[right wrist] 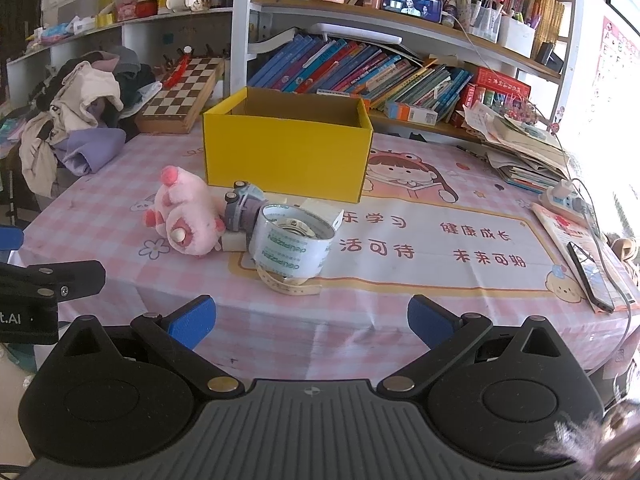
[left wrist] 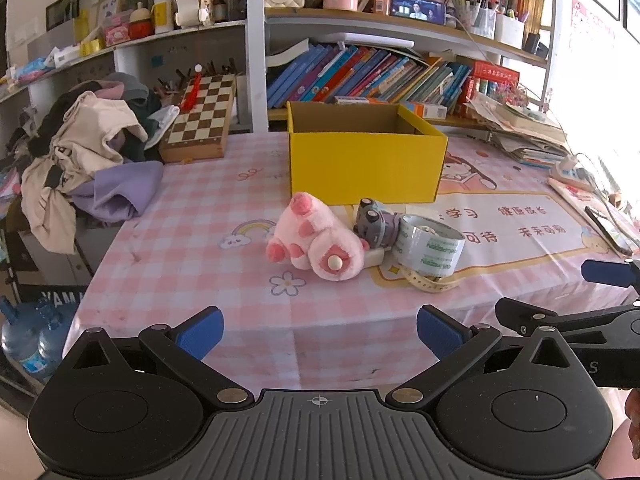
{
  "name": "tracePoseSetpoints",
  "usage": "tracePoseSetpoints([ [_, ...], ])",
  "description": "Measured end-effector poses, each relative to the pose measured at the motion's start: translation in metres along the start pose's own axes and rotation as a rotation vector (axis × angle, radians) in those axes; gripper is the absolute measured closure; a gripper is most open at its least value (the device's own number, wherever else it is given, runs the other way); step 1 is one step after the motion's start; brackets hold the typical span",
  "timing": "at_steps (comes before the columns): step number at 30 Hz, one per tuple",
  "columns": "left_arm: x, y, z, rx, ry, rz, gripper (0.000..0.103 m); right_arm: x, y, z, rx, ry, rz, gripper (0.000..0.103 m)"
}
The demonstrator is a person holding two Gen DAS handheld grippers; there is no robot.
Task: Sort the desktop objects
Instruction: 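Grasp the clear tape roll with the right tool while the left tool approaches the pink pig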
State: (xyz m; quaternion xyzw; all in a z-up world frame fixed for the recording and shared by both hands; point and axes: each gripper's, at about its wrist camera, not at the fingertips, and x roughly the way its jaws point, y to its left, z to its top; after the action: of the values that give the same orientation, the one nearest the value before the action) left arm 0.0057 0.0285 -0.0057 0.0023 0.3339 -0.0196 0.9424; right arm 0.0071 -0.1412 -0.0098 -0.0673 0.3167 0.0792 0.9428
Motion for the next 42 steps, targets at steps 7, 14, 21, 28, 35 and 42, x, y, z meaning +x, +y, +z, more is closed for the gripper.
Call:
tracePoseSetpoints([
  [7, 0.001, 0.013, -0.001, 0.012, -0.003, -0.024, 0.0, 0.002, 0.014, 0.002, 0.004, 0.005, -0.01, 0.0],
  [14, 0.004, 0.028, -0.003, 0.006, 0.01, -0.015, 0.0, 0.005, 0.031, 0.0, -0.018, 0.013, -0.004, 0.0],
  [21, 0.019, 0.03, 0.0, -0.003, 0.03, -0.036, 0.0, 0.019, 0.03, 0.003, -0.022, 0.01, -0.005, 0.0],
  [28, 0.042, 0.028, 0.015, 0.006, 0.029, -0.013, 0.0, 0.058, 0.01, 0.025, 0.023, 0.034, 0.025, 0.0],
  [35, 0.069, 0.023, 0.026, -0.011, 0.075, -0.006, 0.0, 0.094, -0.006, 0.043, 0.04, 0.093, 0.063, 0.0],
  [42, 0.088, 0.013, 0.032, -0.006, 0.097, 0.002, 0.0, 0.113, -0.018, 0.051, 0.042, 0.12, 0.111, 0.0],
])
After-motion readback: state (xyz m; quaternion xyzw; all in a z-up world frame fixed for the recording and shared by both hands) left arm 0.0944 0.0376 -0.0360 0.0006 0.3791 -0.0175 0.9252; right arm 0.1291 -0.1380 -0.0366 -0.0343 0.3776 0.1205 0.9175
